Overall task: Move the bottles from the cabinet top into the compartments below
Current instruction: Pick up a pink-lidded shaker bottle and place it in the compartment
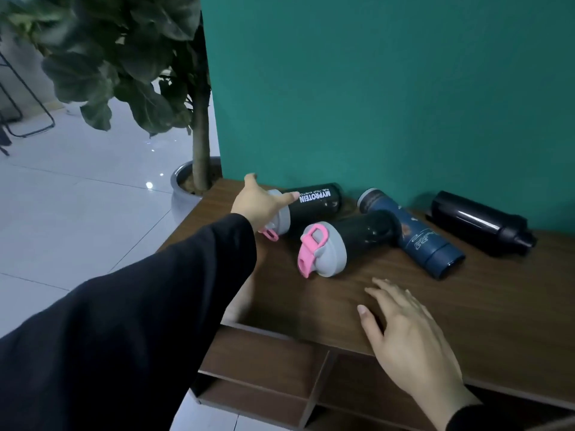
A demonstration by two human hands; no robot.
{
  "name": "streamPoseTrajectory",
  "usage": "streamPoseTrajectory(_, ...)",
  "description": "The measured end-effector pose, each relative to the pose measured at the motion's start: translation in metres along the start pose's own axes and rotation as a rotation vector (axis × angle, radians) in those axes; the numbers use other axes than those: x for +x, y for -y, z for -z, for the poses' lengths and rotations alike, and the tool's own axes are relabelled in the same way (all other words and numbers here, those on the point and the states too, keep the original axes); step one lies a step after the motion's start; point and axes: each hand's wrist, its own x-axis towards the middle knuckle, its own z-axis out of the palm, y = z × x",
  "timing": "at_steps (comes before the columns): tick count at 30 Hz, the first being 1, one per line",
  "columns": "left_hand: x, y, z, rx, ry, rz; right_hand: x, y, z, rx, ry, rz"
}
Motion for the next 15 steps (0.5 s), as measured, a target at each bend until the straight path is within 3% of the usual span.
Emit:
streamPoseTrajectory(9, -0.008, 0.015, -0.005, -0.001, -0.075, -0.031, 0.001, -0.005, -0.006, 0.004, -0.019, 0.036)
streamPoseTrajectory(15, -0.052, 0.029, 0.062, -0.061, -0.247, -0.186, -0.003, 0.000, 0.001, 0.054, -0.044, 0.030)
